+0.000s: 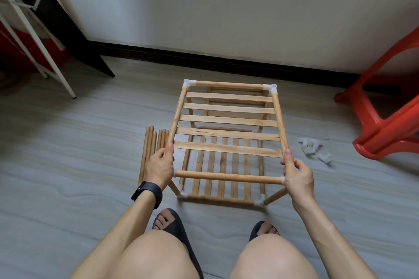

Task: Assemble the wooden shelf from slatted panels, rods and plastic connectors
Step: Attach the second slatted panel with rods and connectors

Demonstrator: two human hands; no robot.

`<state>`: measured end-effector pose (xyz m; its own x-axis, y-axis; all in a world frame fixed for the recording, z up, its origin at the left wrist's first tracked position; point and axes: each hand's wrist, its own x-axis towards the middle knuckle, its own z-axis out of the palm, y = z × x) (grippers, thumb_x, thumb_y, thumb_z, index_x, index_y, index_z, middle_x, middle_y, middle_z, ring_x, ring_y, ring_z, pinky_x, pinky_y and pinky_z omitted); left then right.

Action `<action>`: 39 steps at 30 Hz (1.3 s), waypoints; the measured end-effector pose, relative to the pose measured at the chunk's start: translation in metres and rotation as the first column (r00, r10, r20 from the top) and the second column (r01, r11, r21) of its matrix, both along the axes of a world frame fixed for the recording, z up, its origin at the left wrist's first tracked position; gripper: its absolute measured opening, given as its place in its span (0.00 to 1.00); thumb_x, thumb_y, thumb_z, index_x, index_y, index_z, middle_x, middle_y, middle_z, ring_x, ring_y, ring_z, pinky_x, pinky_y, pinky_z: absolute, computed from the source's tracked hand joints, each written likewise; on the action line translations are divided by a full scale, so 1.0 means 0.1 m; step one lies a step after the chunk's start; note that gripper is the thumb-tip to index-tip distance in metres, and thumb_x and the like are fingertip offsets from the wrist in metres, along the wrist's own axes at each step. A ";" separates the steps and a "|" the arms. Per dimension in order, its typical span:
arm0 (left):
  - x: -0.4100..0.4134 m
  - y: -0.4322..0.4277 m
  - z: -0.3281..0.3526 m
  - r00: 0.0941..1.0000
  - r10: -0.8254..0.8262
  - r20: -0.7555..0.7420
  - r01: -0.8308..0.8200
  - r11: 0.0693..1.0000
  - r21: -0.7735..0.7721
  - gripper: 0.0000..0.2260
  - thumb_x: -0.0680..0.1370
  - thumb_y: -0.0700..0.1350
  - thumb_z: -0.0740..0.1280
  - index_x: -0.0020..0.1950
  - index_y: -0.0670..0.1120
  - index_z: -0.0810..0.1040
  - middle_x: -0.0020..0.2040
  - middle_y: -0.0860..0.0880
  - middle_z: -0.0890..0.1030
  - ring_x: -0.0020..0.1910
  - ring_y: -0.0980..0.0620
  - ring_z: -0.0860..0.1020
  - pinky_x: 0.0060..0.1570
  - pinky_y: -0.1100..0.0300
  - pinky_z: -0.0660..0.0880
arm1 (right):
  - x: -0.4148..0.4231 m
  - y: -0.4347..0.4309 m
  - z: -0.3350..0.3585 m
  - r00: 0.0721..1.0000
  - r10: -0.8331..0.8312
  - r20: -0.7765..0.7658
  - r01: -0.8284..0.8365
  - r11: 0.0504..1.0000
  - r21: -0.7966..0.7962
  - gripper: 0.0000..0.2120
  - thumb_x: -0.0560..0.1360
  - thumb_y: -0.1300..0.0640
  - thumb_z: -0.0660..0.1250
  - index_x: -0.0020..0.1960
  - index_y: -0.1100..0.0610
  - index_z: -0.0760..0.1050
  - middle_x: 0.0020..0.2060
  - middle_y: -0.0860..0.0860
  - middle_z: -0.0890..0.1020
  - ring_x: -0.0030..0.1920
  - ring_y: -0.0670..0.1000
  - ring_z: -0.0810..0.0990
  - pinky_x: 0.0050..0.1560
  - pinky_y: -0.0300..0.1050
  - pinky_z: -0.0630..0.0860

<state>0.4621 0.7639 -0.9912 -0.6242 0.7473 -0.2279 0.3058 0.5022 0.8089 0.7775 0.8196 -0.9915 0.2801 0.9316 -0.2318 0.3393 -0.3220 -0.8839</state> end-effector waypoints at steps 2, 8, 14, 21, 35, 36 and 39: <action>-0.01 0.00 0.01 1.000 -0.008 0.002 0.008 1.000 0.001 0.26 0.83 0.61 0.55 0.47 0.40 0.79 0.38 0.46 0.75 0.37 0.51 0.72 0.36 0.58 0.69 | 0.01 0.02 -0.03 1.000 0.010 0.001 -0.010 1.000 -0.020 0.25 0.80 0.35 0.57 0.44 0.54 0.78 0.35 0.49 0.77 0.39 0.52 0.75 0.41 0.50 0.70; -0.05 0.00 0.05 0.999 -0.030 -0.028 0.030 0.999 -0.030 0.25 0.82 0.64 0.52 0.46 0.47 0.79 0.37 0.47 0.75 0.36 0.52 0.73 0.34 0.59 0.67 | 0.04 0.10 0.02 0.993 0.096 0.076 -0.092 0.995 -0.046 0.25 0.80 0.34 0.55 0.46 0.54 0.77 0.37 0.49 0.77 0.40 0.52 0.75 0.43 0.50 0.71; 0.02 -0.03 0.06 0.994 -0.079 -0.074 0.077 0.996 -0.036 0.24 0.84 0.60 0.52 0.47 0.44 0.77 0.35 0.49 0.73 0.32 0.54 0.72 0.28 0.66 0.65 | 0.07 0.13 0.05 0.978 0.054 -0.203 -0.085 0.986 -0.145 0.25 0.85 0.41 0.48 0.49 0.57 0.75 0.36 0.51 0.73 0.38 0.50 0.70 0.40 0.45 0.66; 0.03 -0.01 0.04 0.996 -0.092 0.018 0.092 0.996 -0.006 0.22 0.85 0.56 0.54 0.39 0.43 0.71 0.34 0.48 0.69 0.33 0.52 0.68 0.32 0.59 0.64 | 0.07 0.09 -0.03 0.981 0.121 -0.152 -0.136 0.986 -0.092 0.17 0.85 0.46 0.53 0.44 0.55 0.71 0.36 0.51 0.71 0.38 0.51 0.69 0.41 0.50 0.68; 0.02 -0.04 -0.02 0.980 0.027 0.196 -0.025 1.000 -0.012 0.23 0.84 0.57 0.55 0.39 0.42 0.73 0.33 0.45 0.75 0.36 0.48 0.73 0.38 0.55 0.68 | -0.05 0.13 0.00 0.993 0.006 -0.118 -0.021 0.993 -0.119 0.17 0.83 0.52 0.54 0.37 0.54 0.69 0.32 0.51 0.74 0.36 0.52 0.71 0.38 0.48 0.66; 0.03 -0.03 -0.01 0.983 0.031 0.182 -0.029 1.000 -0.010 0.23 0.84 0.57 0.55 0.39 0.42 0.74 0.32 0.45 0.76 0.35 0.48 0.73 0.37 0.55 0.67 | -0.07 0.12 -0.01 0.999 0.013 -0.041 -0.017 0.994 -0.104 0.17 0.82 0.51 0.53 0.37 0.54 0.71 0.32 0.51 0.76 0.37 0.52 0.72 0.38 0.49 0.67; 0.04 -0.02 -0.01 0.993 0.032 0.110 -0.032 1.000 -0.003 0.24 0.85 0.56 0.54 0.40 0.41 0.75 0.31 0.46 0.78 0.35 0.49 0.74 0.38 0.55 0.67 | -0.09 0.13 -0.03 0.988 0.046 0.145 -0.034 0.996 -0.086 0.21 0.83 0.46 0.53 0.39 0.55 0.75 0.35 0.51 0.80 0.40 0.53 0.77 0.41 0.48 0.69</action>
